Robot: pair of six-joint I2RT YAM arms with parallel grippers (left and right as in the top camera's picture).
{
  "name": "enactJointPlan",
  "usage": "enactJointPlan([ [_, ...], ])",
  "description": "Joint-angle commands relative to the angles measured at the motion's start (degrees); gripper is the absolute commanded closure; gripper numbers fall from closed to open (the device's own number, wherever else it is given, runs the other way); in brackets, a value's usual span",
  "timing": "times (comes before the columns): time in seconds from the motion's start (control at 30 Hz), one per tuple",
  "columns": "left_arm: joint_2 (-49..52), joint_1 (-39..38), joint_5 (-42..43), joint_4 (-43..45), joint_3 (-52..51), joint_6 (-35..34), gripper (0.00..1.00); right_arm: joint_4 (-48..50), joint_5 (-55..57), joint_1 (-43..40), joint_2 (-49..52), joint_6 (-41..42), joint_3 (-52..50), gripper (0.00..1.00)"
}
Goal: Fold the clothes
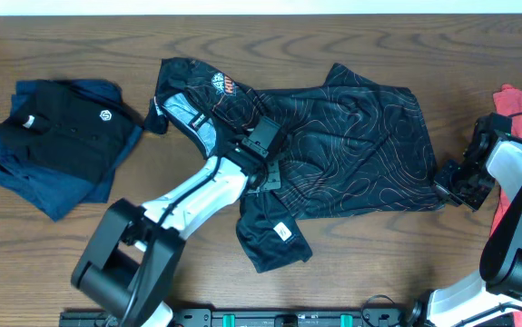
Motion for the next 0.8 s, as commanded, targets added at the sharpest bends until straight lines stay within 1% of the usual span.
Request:
enactJointPlan([
  [0.0, 1.5, -0.1, -0.7, 0.9, -0.5, -0.3, 0.87, 0.1, 0.8, -0.5, 0.5, -0.7, 0.7, 0.99],
  [0.07, 1.6, -0.1, -0.7, 1.6, -0.5, -0.3, 0.83, 0.1, 0.8, -0.5, 0.5, -0.7, 0.7, 0.99],
  [0.1, 1.6, -0.1, -0.7, 2.1, -0.5, -0.3, 0.76, 0.1, 0.8, -0.5, 0.5, -0.7, 0.7, 0.99],
  [0.17, 1.6, -0.1, -0.7, 3.1, -0.5, -0.3, 0.70, 0.2, 0.8, -0.5, 0.5, -0.7, 0.7, 0.99],
  [0.23, 1.6, -0.1, -0.7, 3.9, -0.5, -0.3, 0.67, 0.3, 0.8, -0.5, 0.5, -0.7, 0.7, 0.99],
  [0.67, 1.6, -0.1, -0.7, 4.3, -0.5, -0.3, 0.67, 0.3, 0.8, -0.5, 0.5, -0.7, 0.7, 0.99],
  [0.7, 1.6, -0.1, -0.7, 4.5, -0.5, -0.3, 0.68, 0.3, 0.8, -0.5, 0.5, -0.7, 0.7, 0.99],
  [0.73, 1.6, -0.1, -0.7, 4.8, -0.5, -0.3, 0.73, 0.3, 0.8, -0.5, 0.5, -0.7, 0.7, 0.99],
  [0.77, 1.6, -0.1, -0.7, 5.1, -0.5, -0.3, 0.81, 0.3, 0.8, -0.5, 0.5, -0.7, 0.7, 0.99],
])
